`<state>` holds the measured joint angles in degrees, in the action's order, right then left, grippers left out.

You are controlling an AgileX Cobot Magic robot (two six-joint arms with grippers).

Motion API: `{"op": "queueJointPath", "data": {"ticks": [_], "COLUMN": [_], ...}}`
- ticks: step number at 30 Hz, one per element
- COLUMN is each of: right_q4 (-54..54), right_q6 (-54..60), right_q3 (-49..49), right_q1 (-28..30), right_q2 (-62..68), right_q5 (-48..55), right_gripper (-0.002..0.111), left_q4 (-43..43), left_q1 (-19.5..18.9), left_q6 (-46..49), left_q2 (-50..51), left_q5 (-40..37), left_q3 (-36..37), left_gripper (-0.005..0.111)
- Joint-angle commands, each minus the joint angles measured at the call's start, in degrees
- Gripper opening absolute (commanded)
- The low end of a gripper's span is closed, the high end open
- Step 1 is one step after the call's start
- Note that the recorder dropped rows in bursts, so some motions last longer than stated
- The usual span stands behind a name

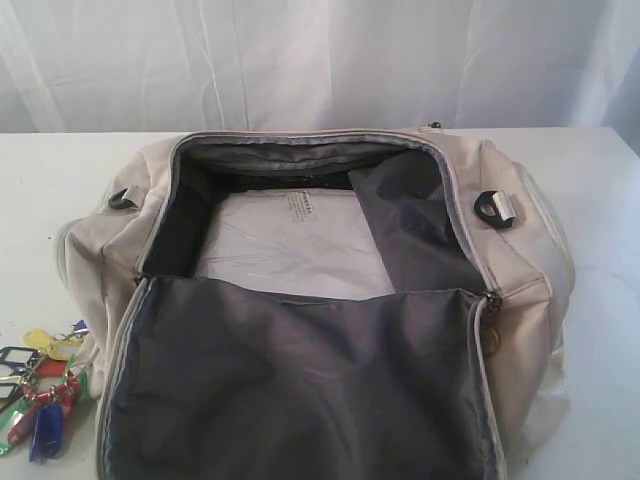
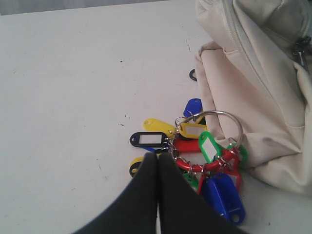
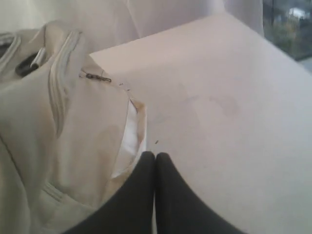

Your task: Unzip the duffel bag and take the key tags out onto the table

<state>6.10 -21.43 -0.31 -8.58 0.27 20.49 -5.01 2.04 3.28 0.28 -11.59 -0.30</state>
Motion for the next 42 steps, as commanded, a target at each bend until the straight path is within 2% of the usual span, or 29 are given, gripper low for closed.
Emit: {"op": "queueJointPath", "data": {"ticks": [1, 15, 27, 42], "right_q4": [-2.5, -13.1, -13.5, -13.5], "right_q6": [20.1, 19.6, 19.6, 19.6], "right_q3": [0.3, 0.3, 0.3, 0.3], "right_q1": [0.3, 0.3, -3.5, -3.7], "right_q2": [-0.3, -0.3, -0.3, -0.3], "right_q5": [-1.3, -1.1, -1.1, -1.1], "right_gripper": [0.000, 0.000, 0.000, 0.000], "left_q4": [-0.5, -0.5, -0.5, -0.5], "left_q1": [-0.2, -0.2, -0.2, -0.2], "left_q6": [-0.5, -0.5, -0.5, -0.5], "left_q2": [-0.3, -0.3, -0.3, -0.3], "left_q5": [0.1, 0.1, 0.1, 0.1], "left_q3": [0.3, 0.3, 0.3, 0.3], "left_gripper": [0.000, 0.000, 0.000, 0.000]}}
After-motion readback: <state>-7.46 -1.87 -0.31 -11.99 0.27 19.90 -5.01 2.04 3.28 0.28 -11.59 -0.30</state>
